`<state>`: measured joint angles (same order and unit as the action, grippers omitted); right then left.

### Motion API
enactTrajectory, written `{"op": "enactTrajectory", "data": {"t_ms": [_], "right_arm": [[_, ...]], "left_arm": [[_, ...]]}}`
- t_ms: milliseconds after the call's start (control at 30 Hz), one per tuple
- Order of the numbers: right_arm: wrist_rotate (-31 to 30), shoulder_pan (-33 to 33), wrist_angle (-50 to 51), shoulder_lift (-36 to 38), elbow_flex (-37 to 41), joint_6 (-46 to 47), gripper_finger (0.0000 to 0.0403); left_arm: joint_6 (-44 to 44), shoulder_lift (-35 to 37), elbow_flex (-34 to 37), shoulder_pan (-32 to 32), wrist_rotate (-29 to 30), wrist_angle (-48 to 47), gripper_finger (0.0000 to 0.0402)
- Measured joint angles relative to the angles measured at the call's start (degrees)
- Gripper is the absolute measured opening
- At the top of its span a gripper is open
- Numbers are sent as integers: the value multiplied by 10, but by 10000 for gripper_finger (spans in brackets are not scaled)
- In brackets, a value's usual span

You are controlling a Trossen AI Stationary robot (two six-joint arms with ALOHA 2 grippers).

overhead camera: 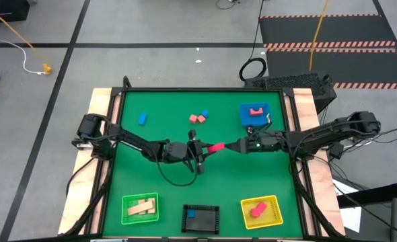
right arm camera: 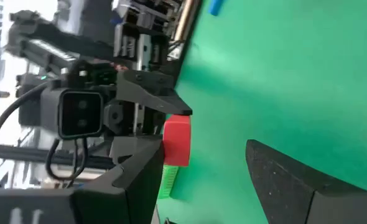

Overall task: Sort & place blocks by color
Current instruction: Put the red block into the yellow bin

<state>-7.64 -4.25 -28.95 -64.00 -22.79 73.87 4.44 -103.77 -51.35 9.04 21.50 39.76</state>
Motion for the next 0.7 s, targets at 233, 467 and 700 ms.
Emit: {"op": "enactTrajectory", "data": {"t_ms": [233,467,700], "right_arm": [[-1,0,-73,-36,0,-60,220],[-2,-7,-162,-78,0,-86,219],[-13,-7,-179,-104,0,-47,219]], "left_arm": [[-21,0,-11,-1,-21,-41,110],[-18,0,-11,-1,-20,-23,110],[-15,0,-11,-6,-20,-25,110]]}}
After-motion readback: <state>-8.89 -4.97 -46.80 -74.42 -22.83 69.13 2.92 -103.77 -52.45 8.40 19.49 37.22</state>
